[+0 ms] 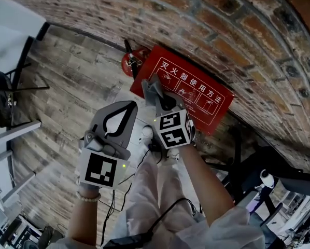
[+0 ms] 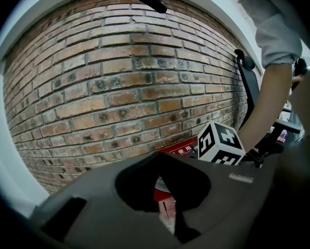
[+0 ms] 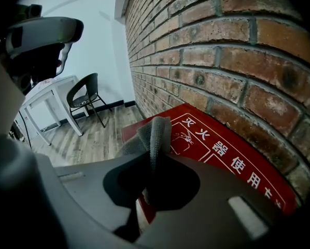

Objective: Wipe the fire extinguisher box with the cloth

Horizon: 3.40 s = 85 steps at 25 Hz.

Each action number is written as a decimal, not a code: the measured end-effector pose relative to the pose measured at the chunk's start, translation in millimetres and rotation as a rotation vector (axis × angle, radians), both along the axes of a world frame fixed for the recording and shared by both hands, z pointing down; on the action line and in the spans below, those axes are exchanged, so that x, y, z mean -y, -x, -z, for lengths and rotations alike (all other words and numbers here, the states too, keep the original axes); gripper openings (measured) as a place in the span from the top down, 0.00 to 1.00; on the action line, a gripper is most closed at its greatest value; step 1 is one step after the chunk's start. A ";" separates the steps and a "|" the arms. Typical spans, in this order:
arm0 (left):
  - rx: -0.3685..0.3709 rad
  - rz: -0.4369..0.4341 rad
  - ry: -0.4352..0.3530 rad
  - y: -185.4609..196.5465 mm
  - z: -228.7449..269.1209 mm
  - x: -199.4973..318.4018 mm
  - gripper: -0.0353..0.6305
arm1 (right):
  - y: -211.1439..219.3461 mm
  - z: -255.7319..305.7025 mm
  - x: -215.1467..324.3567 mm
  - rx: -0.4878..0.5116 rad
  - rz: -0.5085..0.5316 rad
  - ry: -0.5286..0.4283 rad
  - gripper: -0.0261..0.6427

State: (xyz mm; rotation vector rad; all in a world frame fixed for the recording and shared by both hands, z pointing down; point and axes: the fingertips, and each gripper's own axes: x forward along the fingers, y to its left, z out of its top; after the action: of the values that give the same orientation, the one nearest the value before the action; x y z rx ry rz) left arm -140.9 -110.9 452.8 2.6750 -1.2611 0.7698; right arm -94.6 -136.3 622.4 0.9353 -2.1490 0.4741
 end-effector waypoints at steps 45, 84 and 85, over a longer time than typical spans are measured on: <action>0.000 -0.161 -0.015 -129.2 9.4 -27.1 0.95 | -161.9 0.8 -58.5 -0.021 -0.203 0.018 0.93; -0.003 -0.179 -0.050 -147.9 46.5 -35.2 0.95 | -249.8 50.5 -82.2 0.004 -0.432 0.004 0.93; -0.006 -0.176 -0.058 -147.6 53.5 -35.2 0.95 | -250.4 60.2 -81.8 0.011 -0.431 -0.006 0.93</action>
State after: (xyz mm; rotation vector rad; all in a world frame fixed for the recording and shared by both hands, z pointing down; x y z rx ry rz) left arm 6.7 -75.7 399.3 2.8623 -1.0729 0.7553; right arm 155.7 -54.4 562.2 1.4095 -1.9559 0.6800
